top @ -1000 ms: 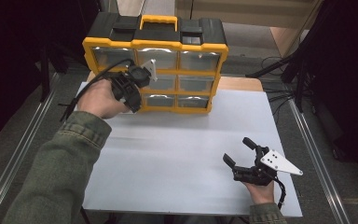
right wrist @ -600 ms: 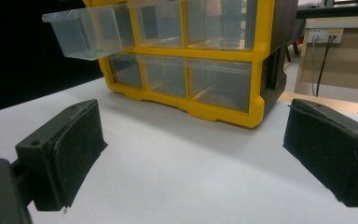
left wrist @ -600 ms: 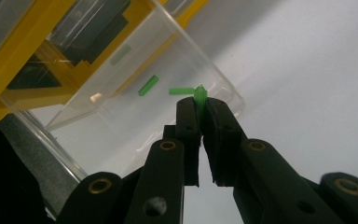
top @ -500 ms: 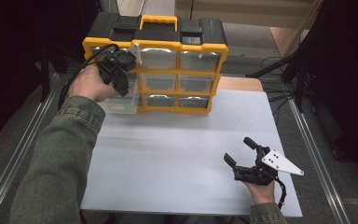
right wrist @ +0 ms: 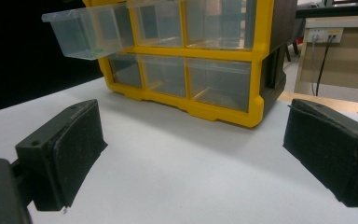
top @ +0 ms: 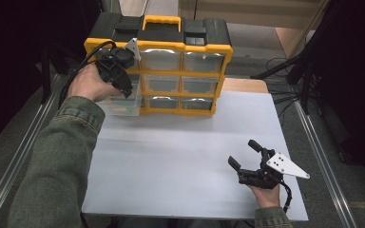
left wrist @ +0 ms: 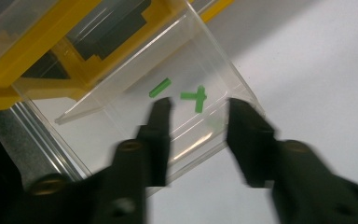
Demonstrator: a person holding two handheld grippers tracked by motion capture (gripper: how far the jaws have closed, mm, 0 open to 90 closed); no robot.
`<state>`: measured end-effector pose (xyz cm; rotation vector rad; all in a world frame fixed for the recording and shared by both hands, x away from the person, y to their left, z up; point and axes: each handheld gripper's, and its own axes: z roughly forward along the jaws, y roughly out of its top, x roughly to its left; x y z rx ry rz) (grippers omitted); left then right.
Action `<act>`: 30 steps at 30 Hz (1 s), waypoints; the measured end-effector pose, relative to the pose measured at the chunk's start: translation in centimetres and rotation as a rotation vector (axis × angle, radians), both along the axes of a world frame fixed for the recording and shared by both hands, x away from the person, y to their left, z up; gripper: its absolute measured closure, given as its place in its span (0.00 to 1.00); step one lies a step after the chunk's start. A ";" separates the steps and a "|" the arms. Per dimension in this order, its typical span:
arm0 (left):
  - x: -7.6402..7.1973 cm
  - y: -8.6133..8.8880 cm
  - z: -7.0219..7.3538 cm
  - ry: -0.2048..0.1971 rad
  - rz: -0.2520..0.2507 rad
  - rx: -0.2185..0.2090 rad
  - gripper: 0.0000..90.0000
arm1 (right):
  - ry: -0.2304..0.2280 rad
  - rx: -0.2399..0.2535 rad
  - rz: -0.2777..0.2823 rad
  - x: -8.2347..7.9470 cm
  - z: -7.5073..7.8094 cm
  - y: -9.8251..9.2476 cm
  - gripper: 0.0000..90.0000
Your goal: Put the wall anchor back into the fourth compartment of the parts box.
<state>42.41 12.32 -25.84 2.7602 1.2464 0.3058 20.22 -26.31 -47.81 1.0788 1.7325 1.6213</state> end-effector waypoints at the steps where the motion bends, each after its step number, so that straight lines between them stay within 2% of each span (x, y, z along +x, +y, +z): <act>1: 0.0 0.0 -0.1 -0.009 0.008 0.009 0.51 | 0.000 0.000 0.000 0.0 0.0 0.0 0.06; 3: -0.1 0.0 0.0 -0.014 0.014 0.023 0.35 | 0.001 0.001 0.000 0.0 0.0 0.0 0.06; 6: -0.4 0.0 0.1 -0.017 0.008 0.017 0.26 | 0.001 0.000 0.000 0.0 0.0 0.0 0.06; 9: -0.8 -0.1 0.3 -0.006 -0.004 0.007 0.26 | 0.001 0.000 0.000 0.0 0.0 0.0 0.06; 15: -2.3 -0.8 0.6 -0.031 -0.040 0.005 0.26 | -0.005 0.000 0.000 0.0 0.0 0.0 0.06; 19: -3.4 -1.5 0.6 -0.031 -0.064 0.011 0.26 | -0.005 -0.001 0.000 0.0 0.0 0.1 0.06; 25: -5.0 -2.5 0.1 -0.046 -0.108 0.014 0.26 | 0.002 0.000 0.002 0.0 0.0 0.1 0.06; 30: -6.2 -3.3 -0.8 -0.044 -0.138 0.013 0.26 | -0.001 -0.006 0.005 0.1 -0.1 0.2 0.06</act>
